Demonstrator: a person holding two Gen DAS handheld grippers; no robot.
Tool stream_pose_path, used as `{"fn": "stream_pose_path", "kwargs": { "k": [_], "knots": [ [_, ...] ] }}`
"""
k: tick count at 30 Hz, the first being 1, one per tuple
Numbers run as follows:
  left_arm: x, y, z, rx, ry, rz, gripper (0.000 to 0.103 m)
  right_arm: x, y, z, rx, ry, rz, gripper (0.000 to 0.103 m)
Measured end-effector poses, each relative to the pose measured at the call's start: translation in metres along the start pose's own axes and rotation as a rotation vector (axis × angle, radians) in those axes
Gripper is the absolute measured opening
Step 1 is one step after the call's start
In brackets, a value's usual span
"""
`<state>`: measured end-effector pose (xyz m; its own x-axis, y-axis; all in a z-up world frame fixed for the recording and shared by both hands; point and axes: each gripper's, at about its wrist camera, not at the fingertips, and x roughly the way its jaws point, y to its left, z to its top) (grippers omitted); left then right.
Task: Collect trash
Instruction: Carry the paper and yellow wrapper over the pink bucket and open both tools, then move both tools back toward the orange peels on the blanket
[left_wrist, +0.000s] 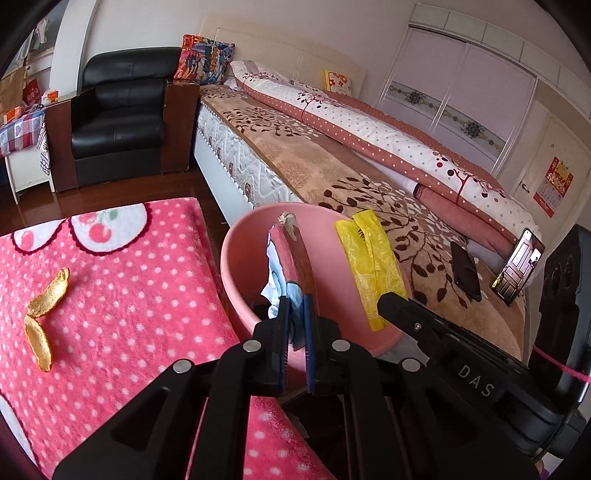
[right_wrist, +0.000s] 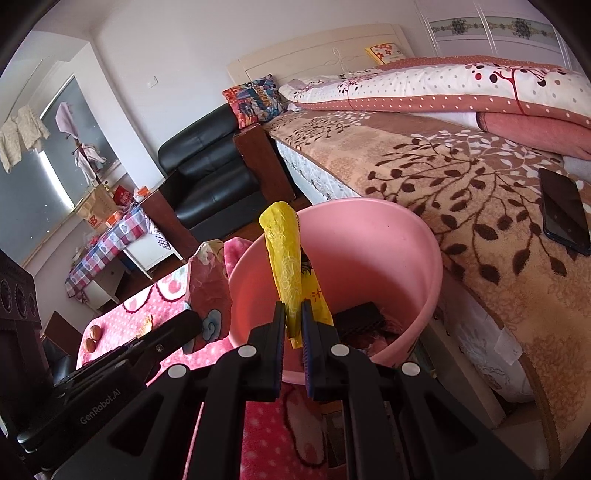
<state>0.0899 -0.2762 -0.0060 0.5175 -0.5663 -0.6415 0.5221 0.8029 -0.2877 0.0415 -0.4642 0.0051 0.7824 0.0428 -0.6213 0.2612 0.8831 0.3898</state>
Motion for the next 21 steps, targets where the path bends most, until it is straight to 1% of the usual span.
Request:
{"fn": "stream_pose_path", "kwargs": {
  "k": [5, 7, 10, 11, 12, 14, 15, 16, 17, 19, 21],
  "knots": [
    [0.009, -0.002, 0.000, 0.006, 0.012, -0.005, 0.006, 0.006, -0.005, 0.001, 0.006, 0.005, -0.007, 0.009],
    [0.010, -0.001, -0.001, 0.004, 0.017, -0.005, 0.009, 0.007, -0.006, 0.001, 0.007, 0.006, -0.010, 0.009],
    [0.013, 0.001, 0.001, -0.003, 0.023, 0.001, 0.019, 0.007, -0.004, 0.001, 0.006, 0.003, -0.013, 0.009],
    [0.013, 0.001, 0.002, -0.007, 0.023, 0.000, 0.026, 0.007, -0.003, 0.000, 0.005, 0.002, -0.013, 0.009],
    [0.013, 0.002, 0.002, -0.011, 0.022, -0.002, 0.028, 0.007, -0.003, 0.000, 0.003, 0.000, -0.014, 0.009],
    [0.011, 0.004, 0.002, -0.015, 0.021, 0.000, 0.028, 0.007, -0.002, 0.000, 0.001, -0.003, -0.018, 0.010],
    [0.010, 0.005, 0.003, -0.016, 0.021, 0.001, 0.028, 0.007, -0.002, 0.001, 0.001, -0.003, -0.022, 0.012],
    [0.009, 0.005, 0.003, -0.018, 0.021, 0.001, 0.028, 0.008, -0.003, 0.001, 0.002, -0.004, -0.022, 0.017],
    [0.008, 0.005, 0.003, -0.018, 0.020, 0.000, 0.028, 0.008, -0.003, 0.002, 0.003, -0.005, -0.023, 0.019],
    [0.005, 0.005, 0.002, -0.014, 0.014, -0.001, 0.028, 0.008, -0.004, 0.001, 0.007, -0.009, -0.027, 0.031],
    [0.001, 0.005, 0.002, -0.010, 0.008, 0.002, 0.028, 0.007, -0.005, 0.001, 0.012, -0.008, -0.022, 0.031]
  ]
}}
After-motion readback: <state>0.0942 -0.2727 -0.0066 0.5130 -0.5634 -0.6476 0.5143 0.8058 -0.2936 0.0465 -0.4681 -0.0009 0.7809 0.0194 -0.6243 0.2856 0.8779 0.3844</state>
